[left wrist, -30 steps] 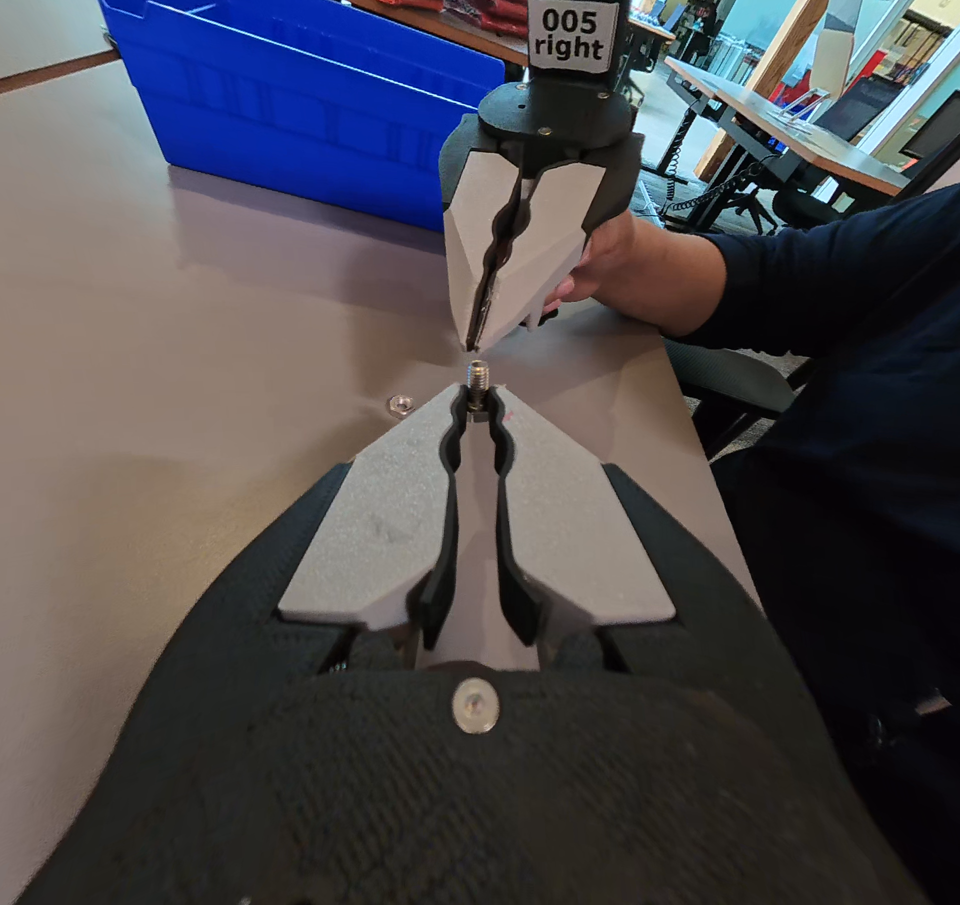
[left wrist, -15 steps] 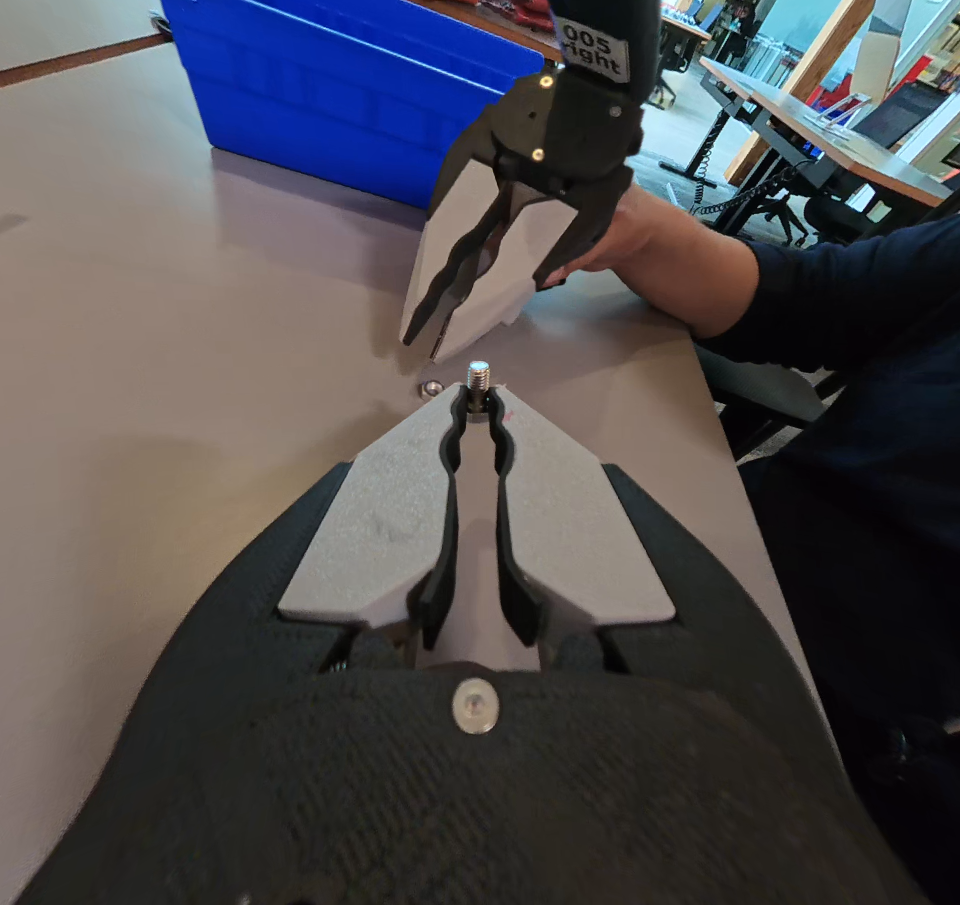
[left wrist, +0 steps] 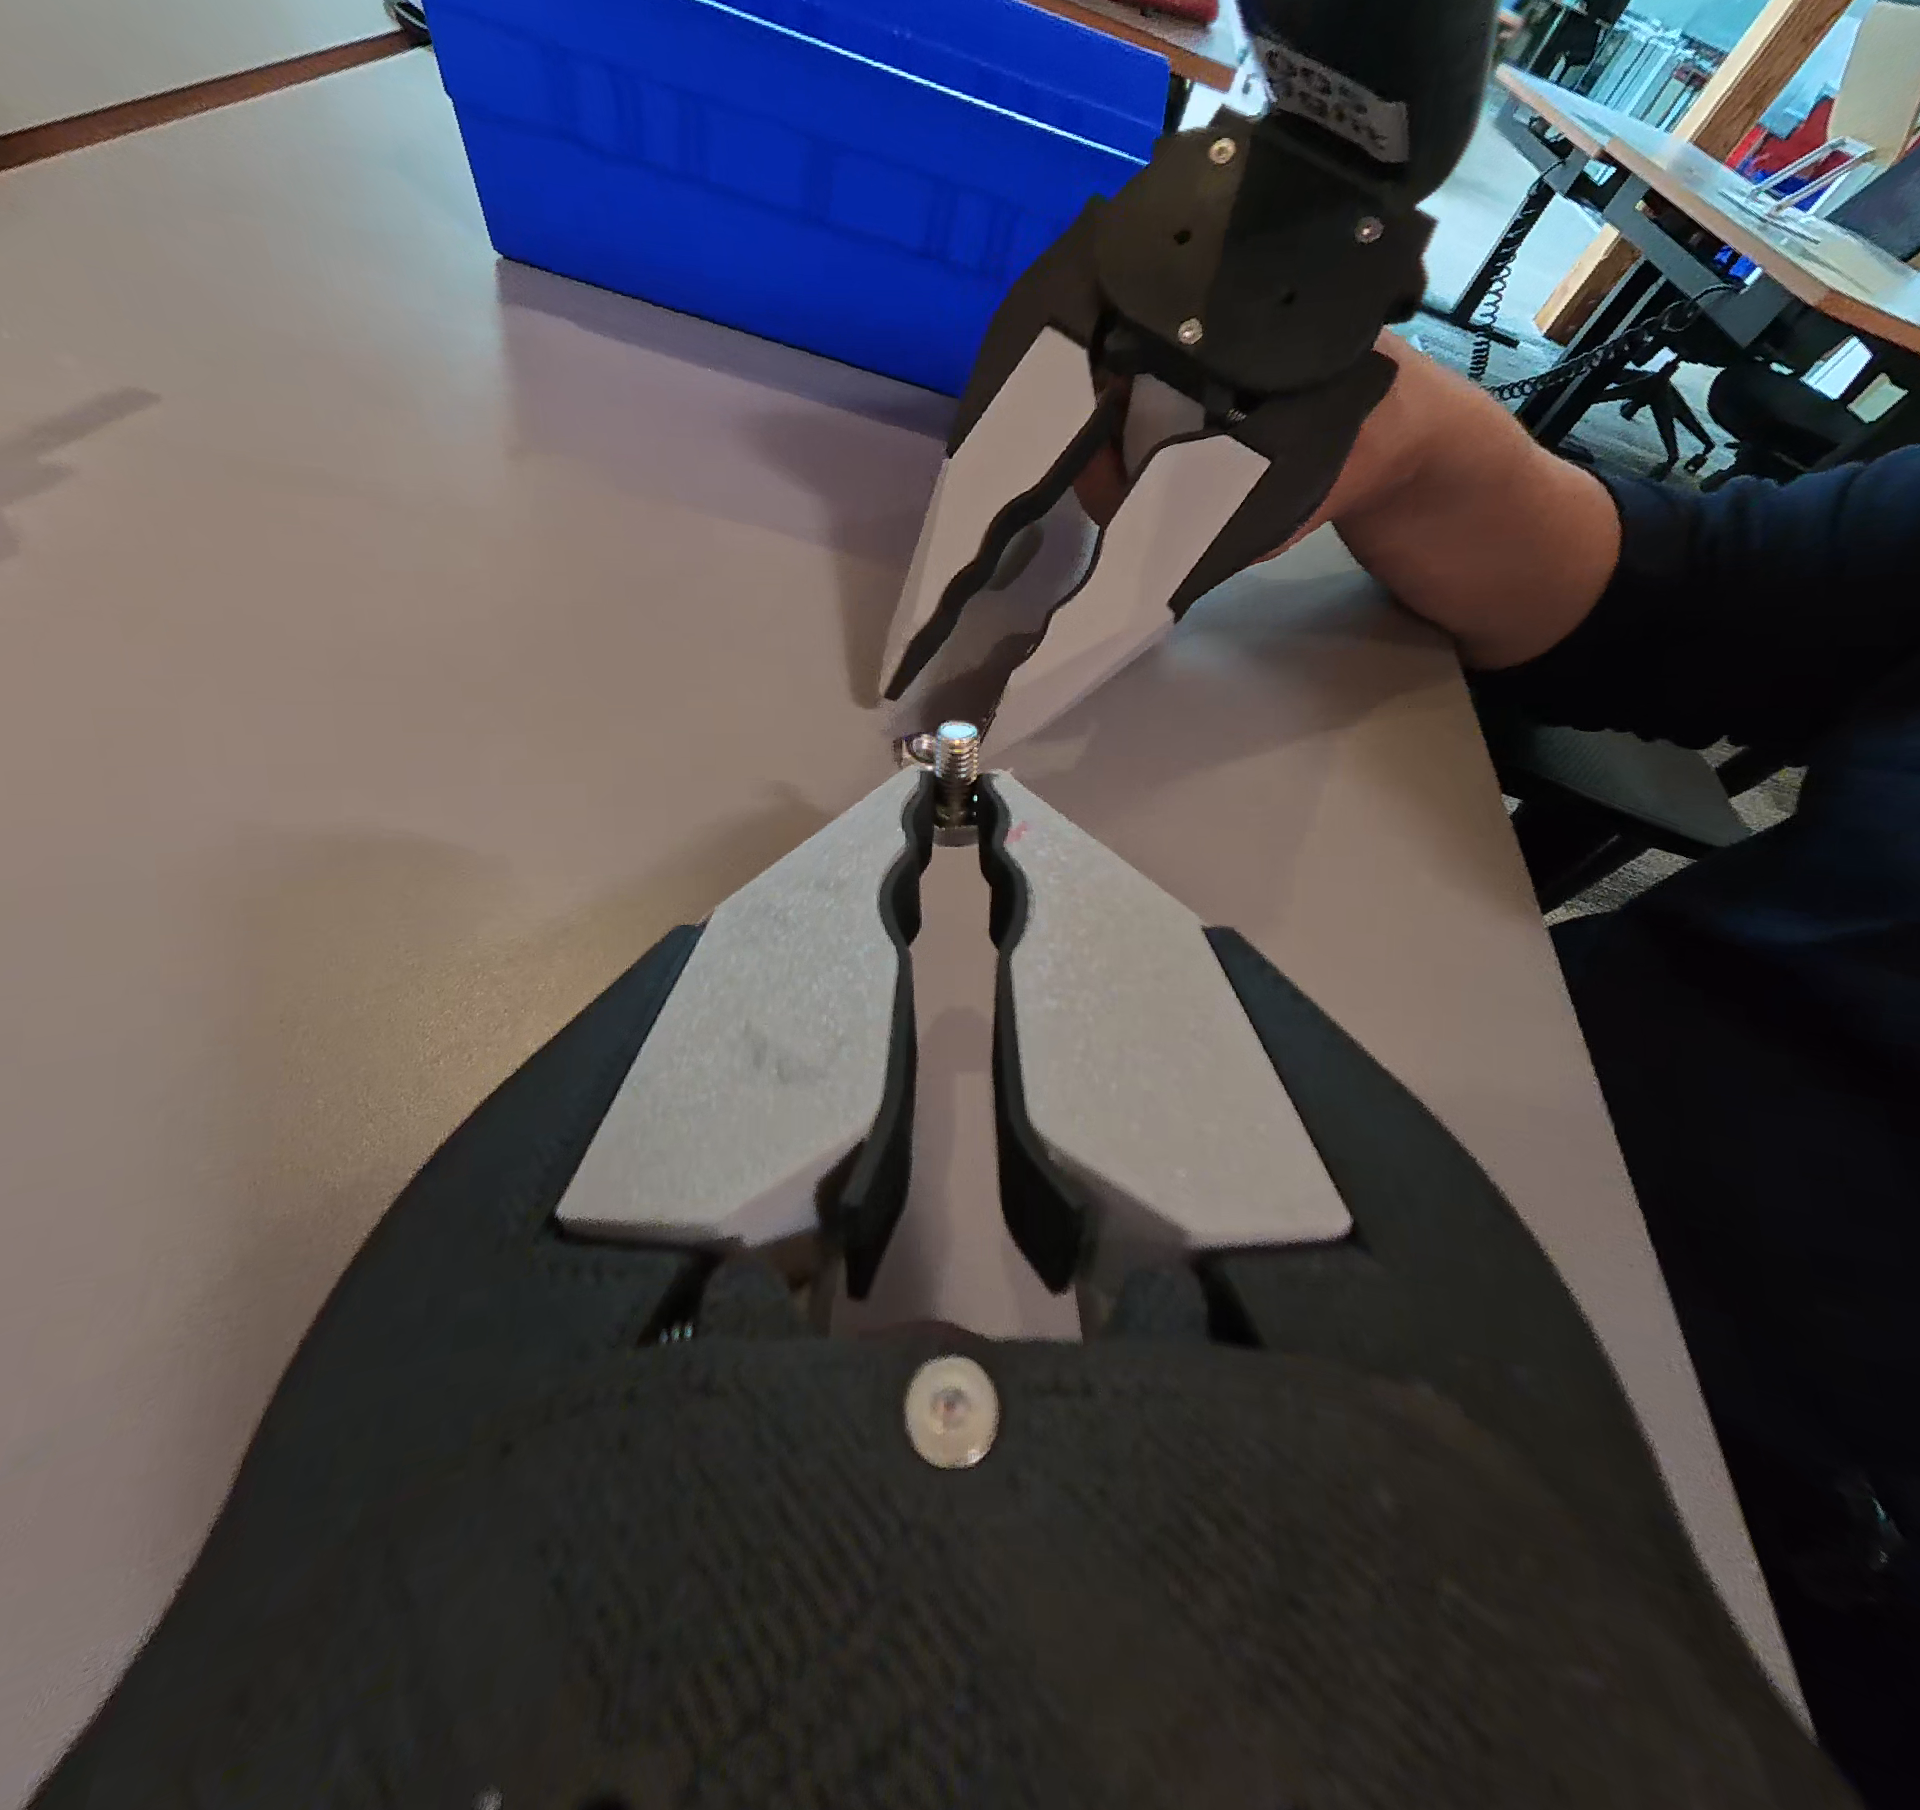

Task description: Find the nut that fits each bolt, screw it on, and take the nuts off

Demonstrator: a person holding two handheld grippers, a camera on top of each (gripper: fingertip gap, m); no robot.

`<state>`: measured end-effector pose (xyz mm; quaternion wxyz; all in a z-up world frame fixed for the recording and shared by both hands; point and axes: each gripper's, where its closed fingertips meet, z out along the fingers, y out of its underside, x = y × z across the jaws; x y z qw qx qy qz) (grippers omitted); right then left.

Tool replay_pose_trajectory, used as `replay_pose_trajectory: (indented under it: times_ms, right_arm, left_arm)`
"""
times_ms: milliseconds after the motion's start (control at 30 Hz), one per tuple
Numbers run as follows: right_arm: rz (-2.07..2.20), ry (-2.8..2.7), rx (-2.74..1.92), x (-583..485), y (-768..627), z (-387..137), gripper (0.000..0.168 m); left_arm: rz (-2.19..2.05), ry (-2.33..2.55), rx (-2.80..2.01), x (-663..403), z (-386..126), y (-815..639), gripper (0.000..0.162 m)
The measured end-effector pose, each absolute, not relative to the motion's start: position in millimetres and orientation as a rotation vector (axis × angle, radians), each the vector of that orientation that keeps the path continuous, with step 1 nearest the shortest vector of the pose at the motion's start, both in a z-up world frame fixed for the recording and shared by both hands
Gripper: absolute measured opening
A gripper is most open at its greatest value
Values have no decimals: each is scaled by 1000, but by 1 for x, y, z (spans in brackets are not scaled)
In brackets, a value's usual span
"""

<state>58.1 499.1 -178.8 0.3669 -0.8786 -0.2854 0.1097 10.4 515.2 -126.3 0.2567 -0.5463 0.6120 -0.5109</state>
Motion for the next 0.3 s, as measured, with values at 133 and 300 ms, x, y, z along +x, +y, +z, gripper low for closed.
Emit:
replay_pose_trajectory:
  times_ms: [133, 300]
  right_arm:
    - [280, -739, -2283, 56, 499, -186, 20]
    - [231, -734, -2286, 58, 502, -188, 21]
  left_arm:
    - [-1381, 1660, -1491, 11, -128, 516, 5]
    - [-1380, 1656, -1482, 11, -126, 516, 5]
